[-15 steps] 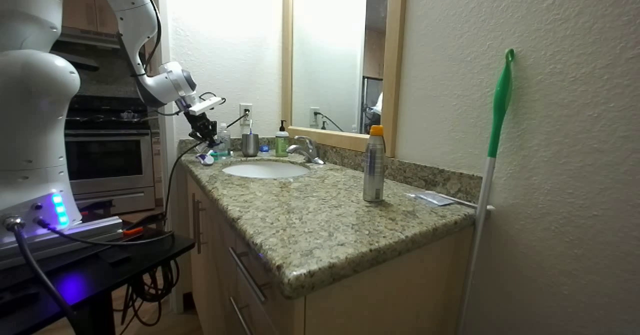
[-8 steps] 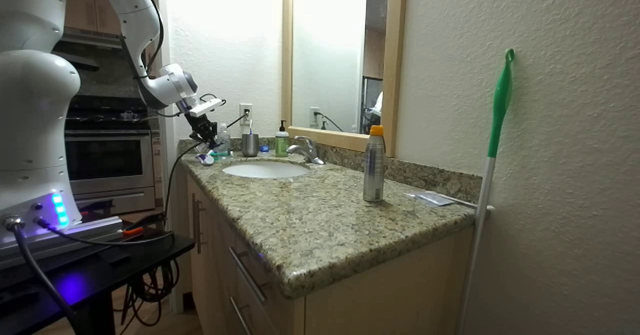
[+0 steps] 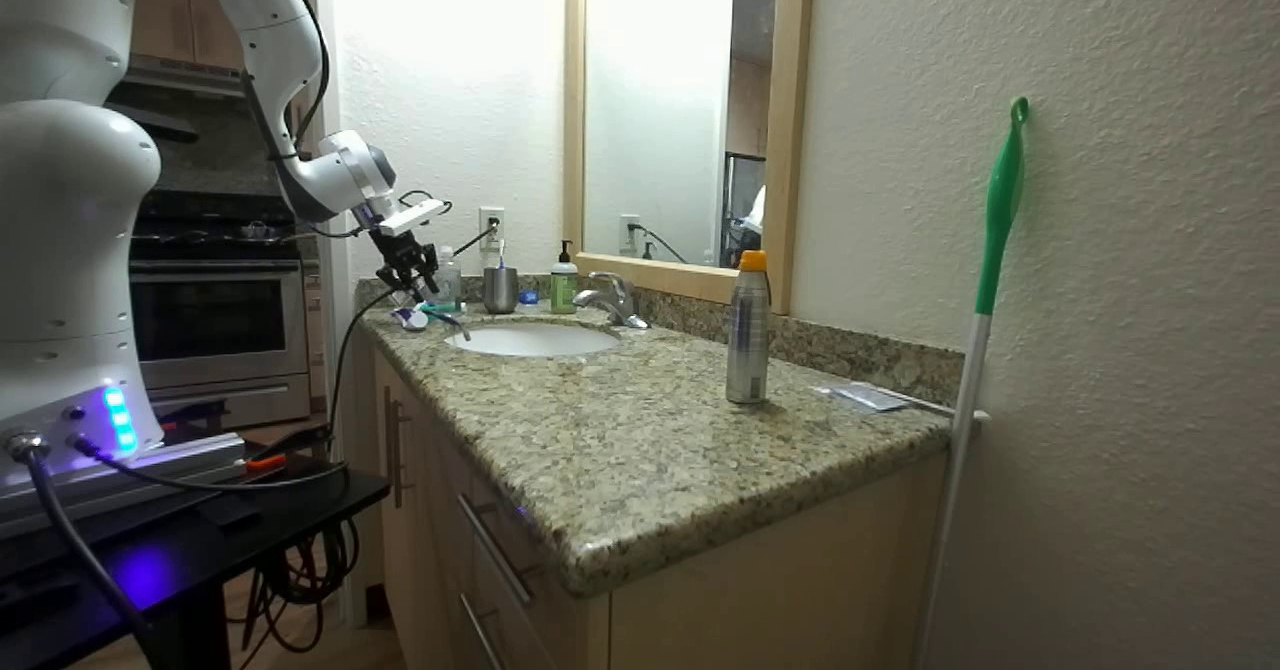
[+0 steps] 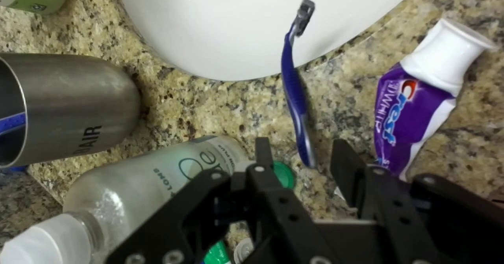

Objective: Move the shaving stick to the left side of the sink

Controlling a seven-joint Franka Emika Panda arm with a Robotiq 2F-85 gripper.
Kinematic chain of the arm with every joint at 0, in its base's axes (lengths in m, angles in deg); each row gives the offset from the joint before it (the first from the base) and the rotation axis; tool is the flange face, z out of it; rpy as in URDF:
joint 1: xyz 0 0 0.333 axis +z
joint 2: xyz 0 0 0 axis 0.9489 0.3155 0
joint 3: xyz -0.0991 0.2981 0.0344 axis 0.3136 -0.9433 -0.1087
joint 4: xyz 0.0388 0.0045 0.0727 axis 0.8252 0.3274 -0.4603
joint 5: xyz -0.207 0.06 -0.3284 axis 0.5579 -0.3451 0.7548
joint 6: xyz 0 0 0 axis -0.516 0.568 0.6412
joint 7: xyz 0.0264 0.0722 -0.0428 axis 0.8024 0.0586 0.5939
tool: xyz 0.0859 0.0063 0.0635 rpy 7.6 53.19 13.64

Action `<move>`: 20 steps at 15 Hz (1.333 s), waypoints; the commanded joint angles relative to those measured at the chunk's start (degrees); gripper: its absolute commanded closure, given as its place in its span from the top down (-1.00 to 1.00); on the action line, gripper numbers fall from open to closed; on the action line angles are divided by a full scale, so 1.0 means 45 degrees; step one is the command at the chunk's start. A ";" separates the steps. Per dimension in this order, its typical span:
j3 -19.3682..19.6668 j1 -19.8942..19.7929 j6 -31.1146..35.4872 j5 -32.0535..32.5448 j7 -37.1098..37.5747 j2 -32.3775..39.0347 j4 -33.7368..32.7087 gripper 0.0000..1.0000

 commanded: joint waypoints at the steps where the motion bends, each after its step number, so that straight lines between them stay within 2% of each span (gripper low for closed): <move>1: -0.0302 -0.0221 0.0158 -0.0181 -0.0015 0.0019 0.0014 0.54; 4: -0.0645 -0.0353 0.0054 -0.1295 -0.0599 -0.0284 0.0269 0.94; 6: -0.1038 -0.0506 -0.0493 -0.3769 -0.2184 -0.0887 0.0740 1.00; 8: -0.1727 -0.1059 -0.1210 -0.6166 -0.3834 -0.1796 0.1209 1.00; 10: -0.1388 -0.0846 -0.2211 -0.8126 -0.4829 -0.3060 0.1374 1.00; 14: -0.0236 -0.0529 -0.4817 -1.0836 -0.6159 -0.5411 0.1190 1.00; 17: 0.0955 -0.0501 -0.6454 -1.1806 -0.6985 -0.6233 0.0901 1.00; 18: 0.0531 -0.0365 -0.5826 -1.1070 -0.6190 -0.5809 0.0719 1.00; 20: 0.1027 -0.0428 -0.6388 -1.1421 -0.6641 -0.6271 0.0734 1.00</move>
